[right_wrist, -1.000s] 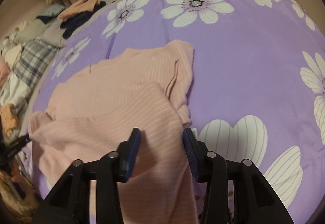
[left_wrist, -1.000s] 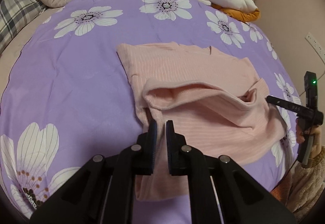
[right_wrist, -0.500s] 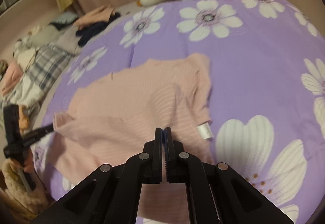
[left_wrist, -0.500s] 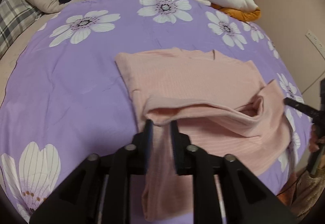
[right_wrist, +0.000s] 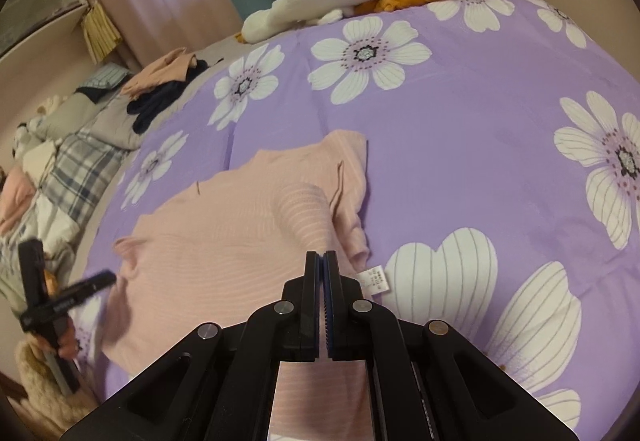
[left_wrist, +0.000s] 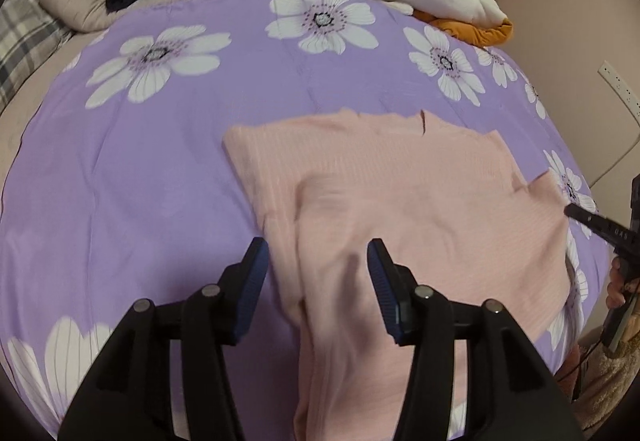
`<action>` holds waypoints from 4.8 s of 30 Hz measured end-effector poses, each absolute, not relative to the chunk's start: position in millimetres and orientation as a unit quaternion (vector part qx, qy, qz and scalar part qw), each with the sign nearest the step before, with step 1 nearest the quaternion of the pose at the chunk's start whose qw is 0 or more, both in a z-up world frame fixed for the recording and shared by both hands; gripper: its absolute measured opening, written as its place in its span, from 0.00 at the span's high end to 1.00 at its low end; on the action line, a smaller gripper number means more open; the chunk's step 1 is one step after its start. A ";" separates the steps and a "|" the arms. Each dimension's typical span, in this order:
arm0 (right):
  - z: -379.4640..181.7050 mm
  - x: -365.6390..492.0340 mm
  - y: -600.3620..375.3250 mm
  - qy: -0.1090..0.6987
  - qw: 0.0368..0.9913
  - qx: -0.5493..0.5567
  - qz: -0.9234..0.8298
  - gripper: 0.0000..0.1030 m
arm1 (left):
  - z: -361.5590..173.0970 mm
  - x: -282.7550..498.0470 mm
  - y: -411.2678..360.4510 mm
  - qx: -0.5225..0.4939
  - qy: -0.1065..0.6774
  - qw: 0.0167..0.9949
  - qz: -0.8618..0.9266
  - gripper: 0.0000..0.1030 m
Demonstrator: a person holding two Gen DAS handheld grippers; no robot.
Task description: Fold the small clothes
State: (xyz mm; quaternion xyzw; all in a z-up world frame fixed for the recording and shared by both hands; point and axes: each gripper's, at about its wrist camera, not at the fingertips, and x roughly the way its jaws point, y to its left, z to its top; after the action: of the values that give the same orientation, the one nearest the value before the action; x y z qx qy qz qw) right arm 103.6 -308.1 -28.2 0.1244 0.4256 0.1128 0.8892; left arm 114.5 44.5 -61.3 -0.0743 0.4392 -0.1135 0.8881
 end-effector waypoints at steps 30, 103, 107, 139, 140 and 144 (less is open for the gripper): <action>0.7 113.8 -303.4 0.390 0.902 0.135 0.129 0.97 | -17.2 124.7 60.8 -0.229 0.392 0.882 -0.125 0.96; -48.2 236.0 -306.3 0.493 0.851 0.161 0.077 0.96 | -89.6 209.6 78.3 -0.124 0.469 0.874 -0.024 0.93; -61.1 207.6 -289.3 0.508 0.834 0.173 0.127 0.96 | -85.5 201.1 81.2 -0.124 0.468 0.875 -0.021 0.94; -87.3 115.2 -327.6 0.491 0.828 0.260 0.073 0.37 | -102.2 135.7 88.0 -0.219 0.497 0.838 -0.061 0.44; -87.9 107.0 -326.5 0.484 0.830 0.268 0.075 0.37 | -102.6 136.8 86.2 -0.224 0.497 0.835 -0.066 0.44; -91.4 107.9 -316.8 0.464 0.832 0.291 0.083 0.35 | -108.7 147.5 76.4 -0.256 0.499 0.822 -0.094 0.44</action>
State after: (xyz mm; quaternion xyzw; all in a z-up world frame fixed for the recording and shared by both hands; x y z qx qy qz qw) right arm 107.9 -316.8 -91.4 0.2909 0.4643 0.0829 0.8324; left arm 147.5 76.4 -108.7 -0.2563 0.4994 -0.0941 0.8222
